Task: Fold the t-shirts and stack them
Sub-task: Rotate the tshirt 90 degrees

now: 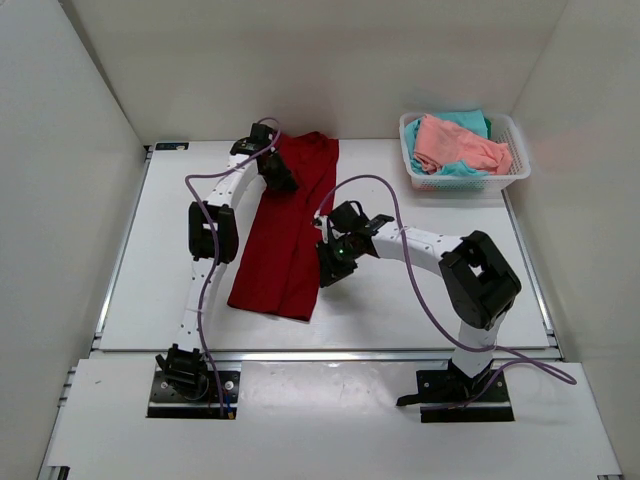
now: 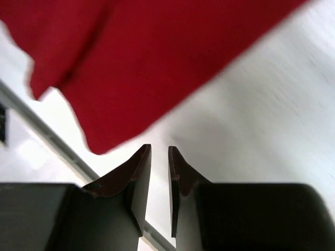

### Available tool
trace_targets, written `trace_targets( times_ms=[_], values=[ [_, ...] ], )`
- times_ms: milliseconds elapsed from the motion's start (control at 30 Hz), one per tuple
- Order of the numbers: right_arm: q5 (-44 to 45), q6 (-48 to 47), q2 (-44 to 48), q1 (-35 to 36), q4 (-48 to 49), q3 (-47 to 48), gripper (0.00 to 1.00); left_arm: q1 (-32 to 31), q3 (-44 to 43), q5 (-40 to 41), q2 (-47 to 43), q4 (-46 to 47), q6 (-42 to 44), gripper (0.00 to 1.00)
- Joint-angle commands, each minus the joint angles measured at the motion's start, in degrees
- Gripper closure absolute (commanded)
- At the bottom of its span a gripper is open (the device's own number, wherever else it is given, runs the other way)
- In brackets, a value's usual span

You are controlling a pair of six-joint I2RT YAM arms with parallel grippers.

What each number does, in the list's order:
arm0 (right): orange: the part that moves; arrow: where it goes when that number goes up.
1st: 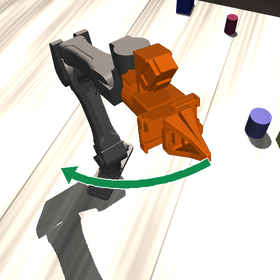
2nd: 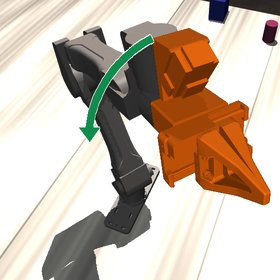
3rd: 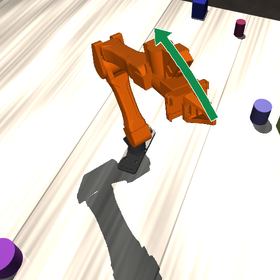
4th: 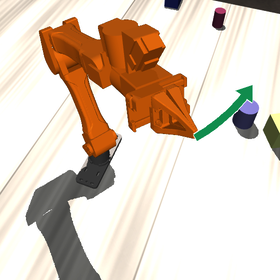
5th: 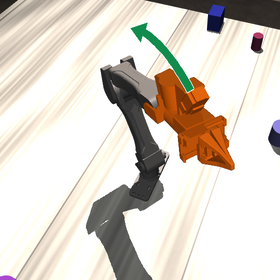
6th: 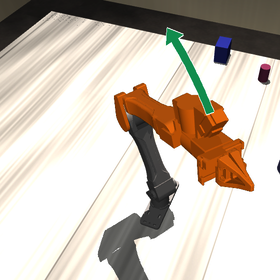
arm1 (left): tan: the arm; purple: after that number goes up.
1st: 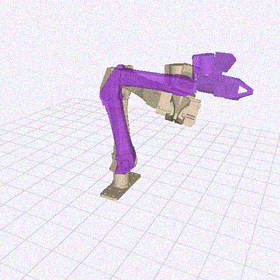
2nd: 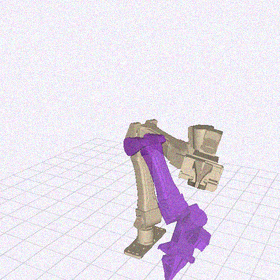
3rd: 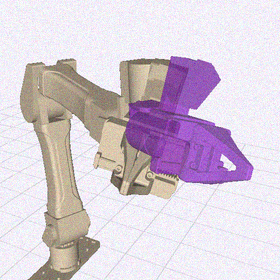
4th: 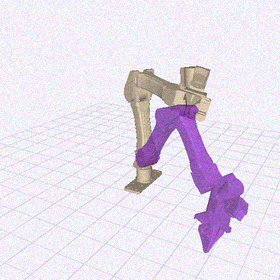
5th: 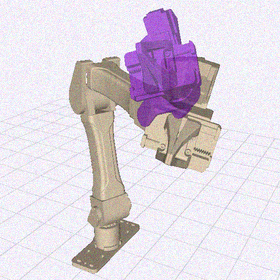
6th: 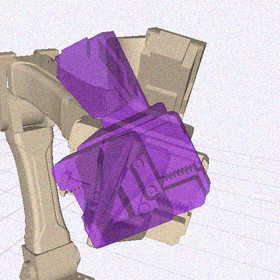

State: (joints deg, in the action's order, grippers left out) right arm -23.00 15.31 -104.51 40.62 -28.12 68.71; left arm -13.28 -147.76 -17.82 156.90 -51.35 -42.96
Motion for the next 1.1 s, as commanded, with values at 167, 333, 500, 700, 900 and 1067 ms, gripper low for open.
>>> trace_targets(
  times_ms=[167, 333, 500, 700, 900, 1067],
  values=[
    [-6.43, 4.19, -3.23, 5.16, 10.18, 3.54, 0.83, 0.97, 7.81, -0.98, -6.78, -3.94, 3.67, 0.69],
    [-9.79, 6.31, -6.32, 7.1, 14.76, -1.37, 0.86, 1.68, 15.13, -6.42, -13.27, 1.25, 4.2, 0.64],
    [-9.08, 4.21, -4.22, 7.11, 11.26, -5.77, 0.86, 2.38, 20.39, -6.87, -19.77, 2.3, 5.08, 0.57],
    [-9.25, -1.33, -2.2, 4.21, 6.68, -9.99, 0.86, 4.04, 34.89, -8.72, -28.4, 9.68, 3.32, 0.55],
    [-8.02, -5.72, -0.69, 2.19, 2.99, -10.35, 0.9, 4.93, 49.46, -5.3, -43.14, 8.82, 5.51, 0.55],
    [-6.19, -7.66, 2.55, 1.83, -2.1, -7.37, 0.87, 3.62, 67.5, -0.38, -58.69, 5.48, 8.41, 0.55]
  ],
)
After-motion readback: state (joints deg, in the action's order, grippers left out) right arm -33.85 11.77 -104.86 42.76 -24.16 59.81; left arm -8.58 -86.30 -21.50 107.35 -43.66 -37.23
